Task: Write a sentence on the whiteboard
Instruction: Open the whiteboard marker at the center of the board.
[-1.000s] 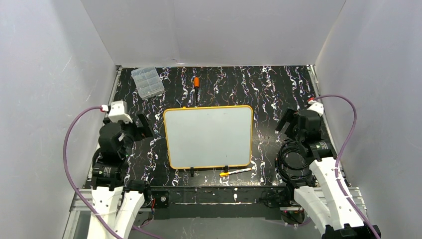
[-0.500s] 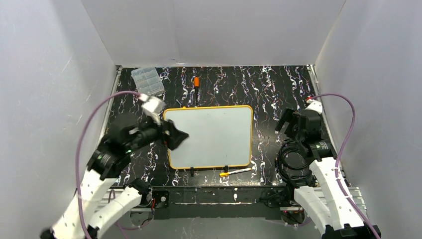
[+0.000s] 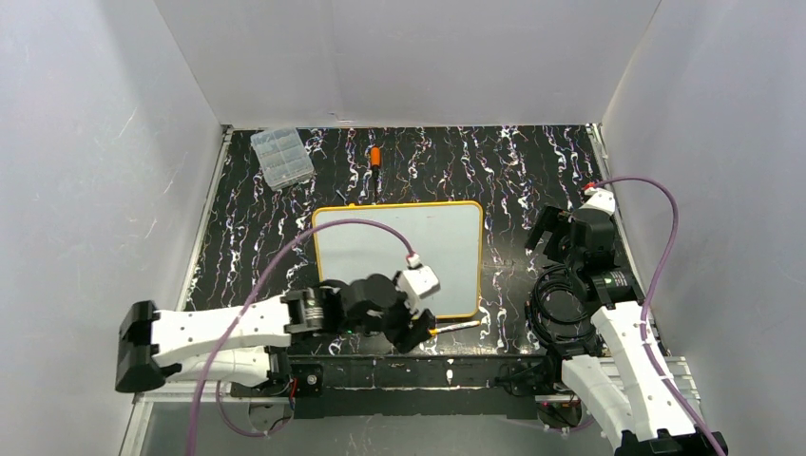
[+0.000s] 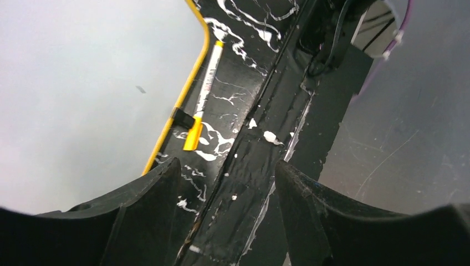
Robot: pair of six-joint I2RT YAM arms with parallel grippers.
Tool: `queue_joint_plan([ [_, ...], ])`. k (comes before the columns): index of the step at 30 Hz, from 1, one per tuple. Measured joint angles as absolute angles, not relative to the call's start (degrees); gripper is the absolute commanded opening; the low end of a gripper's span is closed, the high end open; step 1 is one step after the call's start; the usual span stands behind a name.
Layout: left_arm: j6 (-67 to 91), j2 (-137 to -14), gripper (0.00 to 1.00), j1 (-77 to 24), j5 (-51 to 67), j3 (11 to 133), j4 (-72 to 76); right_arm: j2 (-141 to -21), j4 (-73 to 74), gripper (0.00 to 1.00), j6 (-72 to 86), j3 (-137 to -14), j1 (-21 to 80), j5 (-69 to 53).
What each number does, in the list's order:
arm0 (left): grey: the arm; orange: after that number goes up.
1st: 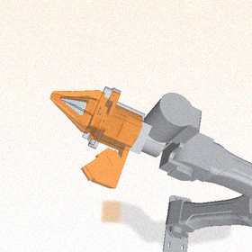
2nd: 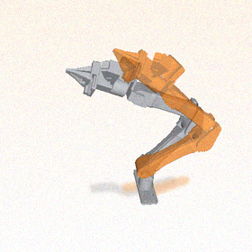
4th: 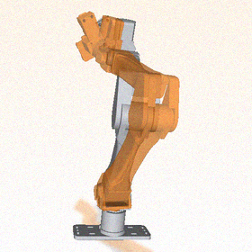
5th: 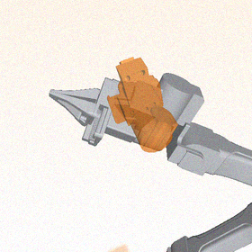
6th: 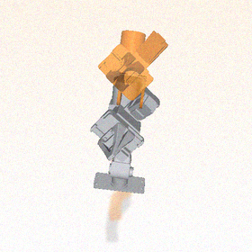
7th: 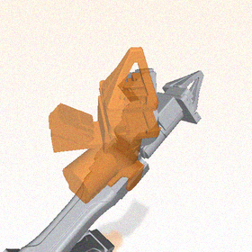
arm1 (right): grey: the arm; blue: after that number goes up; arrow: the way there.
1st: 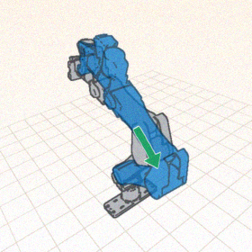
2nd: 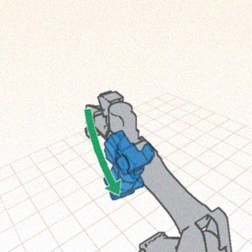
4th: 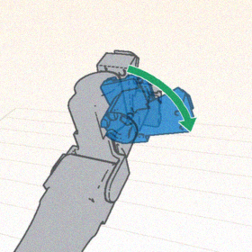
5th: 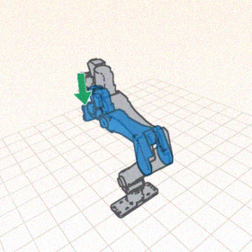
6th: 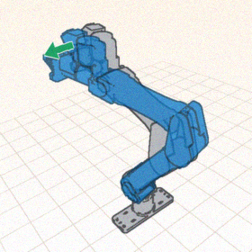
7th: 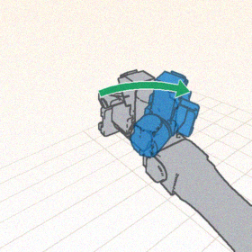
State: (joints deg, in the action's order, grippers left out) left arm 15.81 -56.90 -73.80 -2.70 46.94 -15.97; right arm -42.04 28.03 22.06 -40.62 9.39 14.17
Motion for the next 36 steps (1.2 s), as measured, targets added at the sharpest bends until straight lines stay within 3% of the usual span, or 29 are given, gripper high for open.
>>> queue_joint_plan([
  [6, 14.7, -68.9, 0.57, -78.2, -4.9, 41.7, -2.9, -41.2, 27.4, 1.00, 22.0, -40.6, 9.4, 13.8],
  [15, 14.2, -78.4, 0.47, -78.2, -5.9, 40.1, 3.7, -40.5, 26.8, 1.00, 21.8, -40.6, 9.4, 13.7],
  [25, 15.3, -81.6, 0.32, -78.2, -8.3, 40.1, 4.1, -37.8, 26.8, 1.00, 21.8, -40.6, 9.4, 14.6],
  [36, 19.2, -82.9, 0.31, -78.2, -11.6, 41.0, 0.6, -34.3, 25.5, 1.00, 22.1, -40.4, 9.4, 16.4],
])
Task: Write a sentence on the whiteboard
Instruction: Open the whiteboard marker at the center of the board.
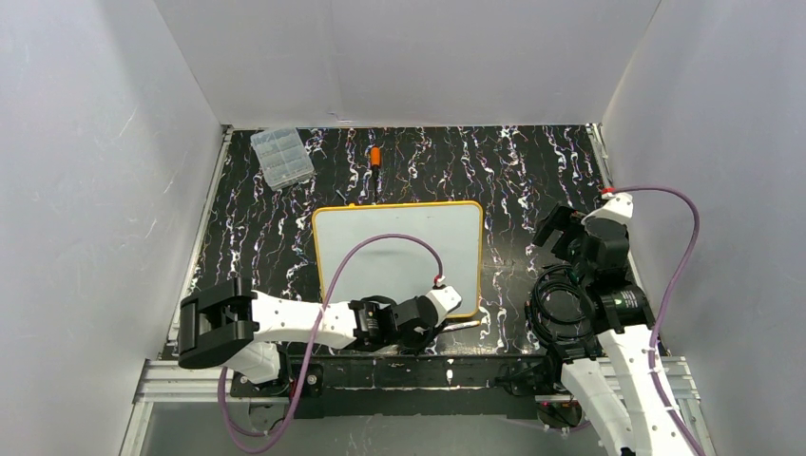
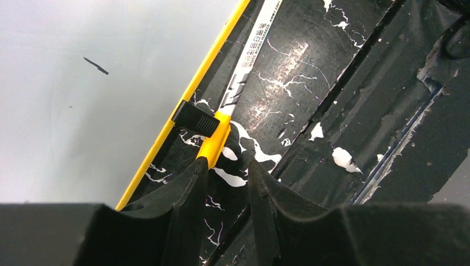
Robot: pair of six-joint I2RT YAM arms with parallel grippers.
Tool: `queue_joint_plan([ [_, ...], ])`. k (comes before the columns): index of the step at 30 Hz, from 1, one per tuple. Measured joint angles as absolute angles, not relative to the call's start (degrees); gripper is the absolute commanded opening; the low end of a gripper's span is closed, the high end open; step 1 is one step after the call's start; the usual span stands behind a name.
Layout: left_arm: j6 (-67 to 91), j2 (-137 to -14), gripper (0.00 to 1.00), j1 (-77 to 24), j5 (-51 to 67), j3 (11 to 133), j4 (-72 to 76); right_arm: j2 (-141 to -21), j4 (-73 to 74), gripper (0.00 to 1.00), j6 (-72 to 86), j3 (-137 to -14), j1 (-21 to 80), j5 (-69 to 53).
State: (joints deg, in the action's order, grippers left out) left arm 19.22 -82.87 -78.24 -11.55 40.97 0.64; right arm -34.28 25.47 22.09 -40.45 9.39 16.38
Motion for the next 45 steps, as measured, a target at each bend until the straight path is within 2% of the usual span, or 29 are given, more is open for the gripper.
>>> queue_joint_plan([
  [19, 20.1, -88.9, 0.31, -79.2, -11.4, 45.9, -2.8, -33.2, 25.3, 1.00, 22.1, -40.3, 9.4, 16.8],
  [28, 20.6, -83.9, 0.42, -80.4, -15.8, 42.8, -2.9, -33.1, 25.0, 1.00, 22.1, -39.5, 9.4, 16.8],
  [45, 21.5, -85.8, 0.49, -80.4, -18.9, 43.0, -3.0, -32.9, 25.0, 1.00, 22.1, -39.5, 9.4, 16.7],
])
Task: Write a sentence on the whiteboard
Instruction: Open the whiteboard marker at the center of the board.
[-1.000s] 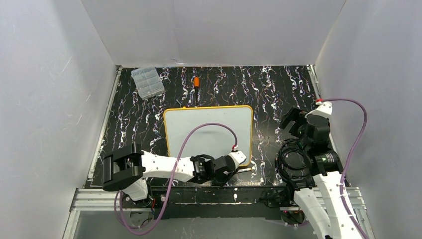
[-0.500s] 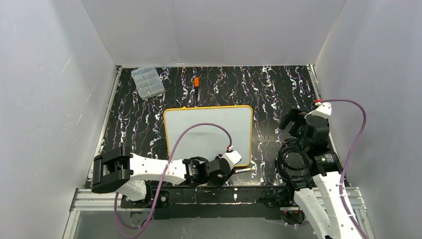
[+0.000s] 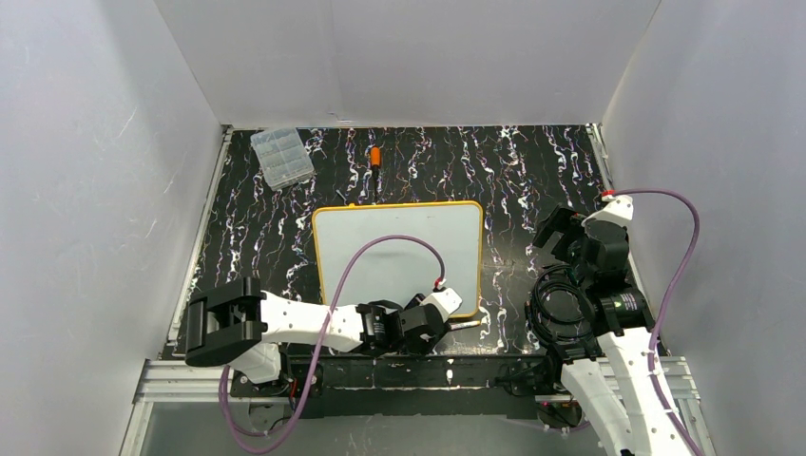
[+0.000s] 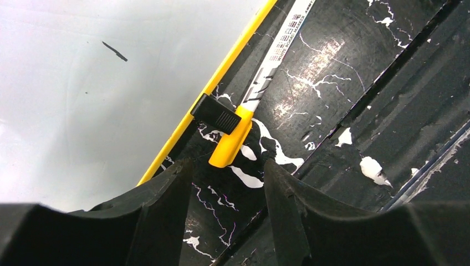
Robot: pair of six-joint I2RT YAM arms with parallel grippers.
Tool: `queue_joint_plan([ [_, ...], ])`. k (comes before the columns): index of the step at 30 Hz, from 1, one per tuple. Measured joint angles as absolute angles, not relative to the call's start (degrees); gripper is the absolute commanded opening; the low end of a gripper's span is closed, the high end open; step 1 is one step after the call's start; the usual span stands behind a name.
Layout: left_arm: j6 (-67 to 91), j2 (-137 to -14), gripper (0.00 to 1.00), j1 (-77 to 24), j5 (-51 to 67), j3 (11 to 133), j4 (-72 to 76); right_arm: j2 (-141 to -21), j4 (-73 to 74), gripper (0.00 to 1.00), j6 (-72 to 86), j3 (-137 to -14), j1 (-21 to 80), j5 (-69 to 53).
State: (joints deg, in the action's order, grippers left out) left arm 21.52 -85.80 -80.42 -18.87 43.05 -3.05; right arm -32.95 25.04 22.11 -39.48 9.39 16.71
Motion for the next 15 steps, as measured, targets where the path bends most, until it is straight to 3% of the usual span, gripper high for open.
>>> queue_joint_plan([
  [15, 20.6, -90.3, 0.48, -79.1, -14.5, 46.7, -3.6, -32.9, 25.0, 1.00, 22.1, -39.5, 9.4, 16.3],
])
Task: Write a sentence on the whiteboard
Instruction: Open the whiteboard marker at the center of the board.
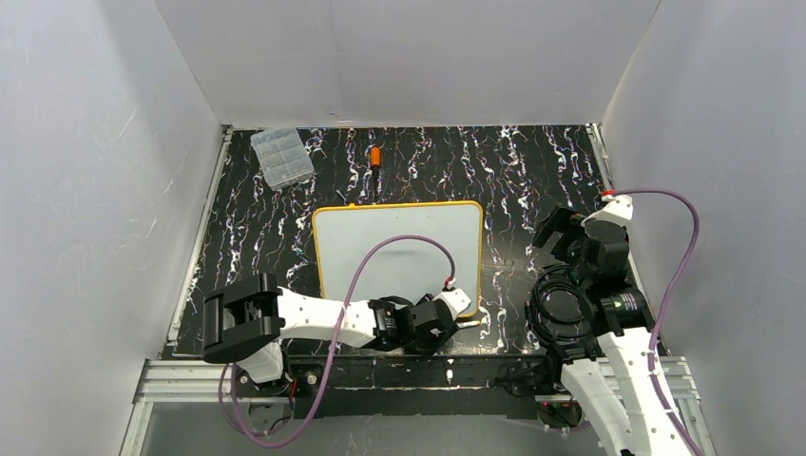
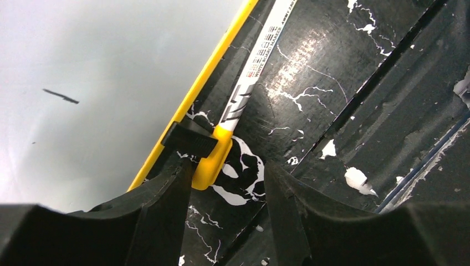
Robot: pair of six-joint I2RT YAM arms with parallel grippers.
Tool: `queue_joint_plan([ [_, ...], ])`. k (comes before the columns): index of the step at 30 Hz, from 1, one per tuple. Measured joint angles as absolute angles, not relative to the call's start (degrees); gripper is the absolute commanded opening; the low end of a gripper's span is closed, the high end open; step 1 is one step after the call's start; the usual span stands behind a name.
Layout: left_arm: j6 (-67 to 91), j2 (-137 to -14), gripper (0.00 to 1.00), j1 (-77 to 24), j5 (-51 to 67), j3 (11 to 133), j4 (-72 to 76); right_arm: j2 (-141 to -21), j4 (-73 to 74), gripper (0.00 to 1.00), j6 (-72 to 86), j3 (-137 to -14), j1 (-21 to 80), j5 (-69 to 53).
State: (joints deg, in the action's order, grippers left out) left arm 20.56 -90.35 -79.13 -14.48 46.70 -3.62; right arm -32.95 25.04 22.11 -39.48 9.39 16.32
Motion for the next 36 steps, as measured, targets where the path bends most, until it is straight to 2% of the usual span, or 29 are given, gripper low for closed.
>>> queue_joint_plan([
  [17, 19.9, -91.6, 0.37, -80.3, -11.6, 48.4, -6.4, -32.9, 25.0, 1.00, 22.1, -39.5, 9.4, 16.3],
  [29, 20.7, -96.1, 0.35, -80.5, -13.6, 54.0, -10.5, -32.9, 25.0, 1.00, 22.1, -39.5, 9.4, 16.1],
  [36, 21.3, -96.3, 0.11, -80.5, -14.2, 54.5, -11.7, -32.9, 25.0, 1.00, 22.1, -39.5, 9.4, 15.9],
])
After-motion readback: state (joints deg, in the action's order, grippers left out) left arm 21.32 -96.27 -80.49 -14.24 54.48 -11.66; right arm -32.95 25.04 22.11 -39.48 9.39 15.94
